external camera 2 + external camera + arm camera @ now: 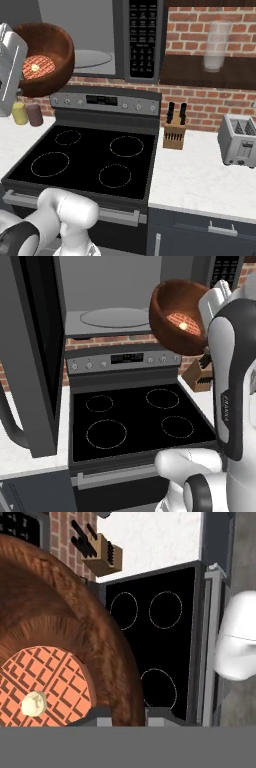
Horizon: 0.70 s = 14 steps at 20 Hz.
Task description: Open the microwave, place the bowl with waffle inside the microwave, then close the microwave door and turn it on.
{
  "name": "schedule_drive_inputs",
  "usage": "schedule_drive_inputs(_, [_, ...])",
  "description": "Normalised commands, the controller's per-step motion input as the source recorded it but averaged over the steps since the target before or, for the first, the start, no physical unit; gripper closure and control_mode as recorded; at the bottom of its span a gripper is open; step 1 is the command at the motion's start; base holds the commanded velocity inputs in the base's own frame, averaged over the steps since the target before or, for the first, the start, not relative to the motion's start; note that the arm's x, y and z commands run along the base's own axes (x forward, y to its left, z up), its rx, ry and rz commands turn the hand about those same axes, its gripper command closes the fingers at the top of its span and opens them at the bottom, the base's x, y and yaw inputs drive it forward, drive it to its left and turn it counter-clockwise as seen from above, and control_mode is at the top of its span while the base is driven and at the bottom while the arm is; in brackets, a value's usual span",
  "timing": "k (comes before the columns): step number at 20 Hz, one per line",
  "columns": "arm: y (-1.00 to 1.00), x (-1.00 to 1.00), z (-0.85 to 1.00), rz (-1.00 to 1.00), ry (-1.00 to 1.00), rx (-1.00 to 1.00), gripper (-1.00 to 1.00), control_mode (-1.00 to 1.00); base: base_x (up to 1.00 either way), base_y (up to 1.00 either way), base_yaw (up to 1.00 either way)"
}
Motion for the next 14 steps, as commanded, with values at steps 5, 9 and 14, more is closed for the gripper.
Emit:
schedule_drive_inputs(5, [0.00,0.57,0.14,0.00,0.00,0.03,1.00,-1.00,0.00,0.00,0.00])
schedule_drive_inputs(9, [0.00,0.48,0.00,0.00,-0.02,0.00,1.00,-1.00,0.00,0.00,0.00])
schedule_drive_inputs(14, [0.23,0.65,0.00,0.00,-0.02,0.00,1.00,-1.00,0.00,0.00,0.00])
